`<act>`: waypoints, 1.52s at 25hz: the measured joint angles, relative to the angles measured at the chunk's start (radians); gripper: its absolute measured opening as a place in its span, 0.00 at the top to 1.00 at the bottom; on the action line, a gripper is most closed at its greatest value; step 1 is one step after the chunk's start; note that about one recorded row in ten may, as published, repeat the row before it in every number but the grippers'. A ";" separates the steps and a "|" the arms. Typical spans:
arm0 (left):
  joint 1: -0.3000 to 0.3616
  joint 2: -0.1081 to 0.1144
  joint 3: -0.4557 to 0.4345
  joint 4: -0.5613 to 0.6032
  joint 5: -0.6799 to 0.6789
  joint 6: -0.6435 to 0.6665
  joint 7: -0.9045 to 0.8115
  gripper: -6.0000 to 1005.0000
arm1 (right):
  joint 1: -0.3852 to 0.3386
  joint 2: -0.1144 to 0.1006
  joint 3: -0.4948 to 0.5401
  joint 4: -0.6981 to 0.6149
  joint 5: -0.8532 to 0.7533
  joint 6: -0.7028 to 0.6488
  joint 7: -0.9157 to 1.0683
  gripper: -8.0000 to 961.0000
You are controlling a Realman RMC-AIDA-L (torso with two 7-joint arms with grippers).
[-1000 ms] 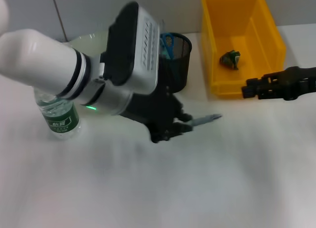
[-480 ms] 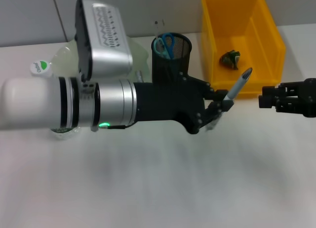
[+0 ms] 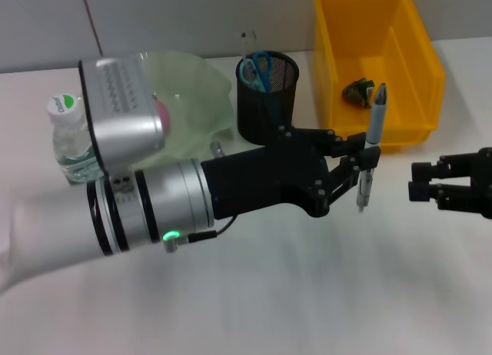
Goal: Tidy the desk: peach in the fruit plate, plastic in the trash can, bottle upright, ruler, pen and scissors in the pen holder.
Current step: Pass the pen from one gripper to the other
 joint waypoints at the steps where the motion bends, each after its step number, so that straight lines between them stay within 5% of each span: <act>1: 0.001 0.000 0.012 -0.012 -0.028 0.000 0.015 0.83 | -0.004 0.000 0.000 0.001 0.000 -0.006 -0.007 0.50; 12: 0.040 -0.002 0.244 -0.258 -0.638 0.170 0.321 0.83 | -0.053 0.000 0.010 0.039 -0.012 -0.043 -0.099 0.50; 16: 0.047 -0.002 0.310 -0.306 -0.765 0.241 0.349 0.82 | -0.059 -0.001 0.011 0.081 -0.009 -0.039 -0.136 0.50; 26: 0.090 -0.001 0.391 -0.313 -0.973 0.327 0.331 0.82 | -0.036 0.017 0.025 0.174 0.030 -0.039 -0.180 0.49; 38: 0.100 -0.002 0.429 -0.328 -1.130 0.357 0.172 0.81 | -0.005 0.081 0.055 0.257 0.094 -0.035 -0.333 0.49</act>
